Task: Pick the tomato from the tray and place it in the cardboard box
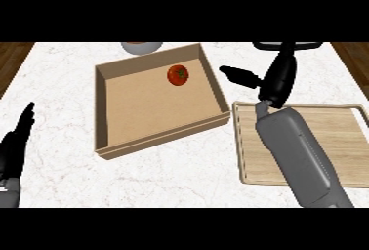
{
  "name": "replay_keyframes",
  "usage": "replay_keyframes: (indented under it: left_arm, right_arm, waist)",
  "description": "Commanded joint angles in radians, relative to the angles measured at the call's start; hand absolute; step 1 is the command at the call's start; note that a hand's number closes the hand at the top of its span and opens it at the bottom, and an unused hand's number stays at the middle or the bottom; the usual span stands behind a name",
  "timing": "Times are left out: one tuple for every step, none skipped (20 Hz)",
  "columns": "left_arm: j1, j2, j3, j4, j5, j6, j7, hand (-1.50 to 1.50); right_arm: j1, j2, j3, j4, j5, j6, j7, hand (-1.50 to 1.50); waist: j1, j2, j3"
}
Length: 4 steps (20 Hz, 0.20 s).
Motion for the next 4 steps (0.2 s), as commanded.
replay_keyframes:
  left_arm:
    - [-0.001,0.005,-0.007,-0.028,-0.007,-0.016,0.03,0.0]
    - [0.003,0.005,0.015,-0.002,0.003,-0.009,-0.002,0.0]
    - [0.031,0.004,0.016,-0.01,-0.008,0.008,-0.002,0.0]
    - [-0.024,0.013,0.026,-0.003,0.017,-0.021,0.019,0.0]
  right_arm:
    - [0.208,-0.094,0.041,-0.285,0.009,0.11,0.082,-1.5]
    - [0.254,-0.113,0.06,-0.35,0.028,0.135,0.116,-1.5]
    - [0.26,-0.157,0.053,-0.419,-0.006,0.207,0.15,-1.5]
    - [0.345,-0.182,0.061,-0.48,-0.029,0.214,0.117,-1.5]
  waist:
    - [0.001,0.002,0.0]
    - [-0.002,0.002,-0.001]
    - [-0.01,-0.003,-0.001]
    - [-0.011,0.002,0.0]
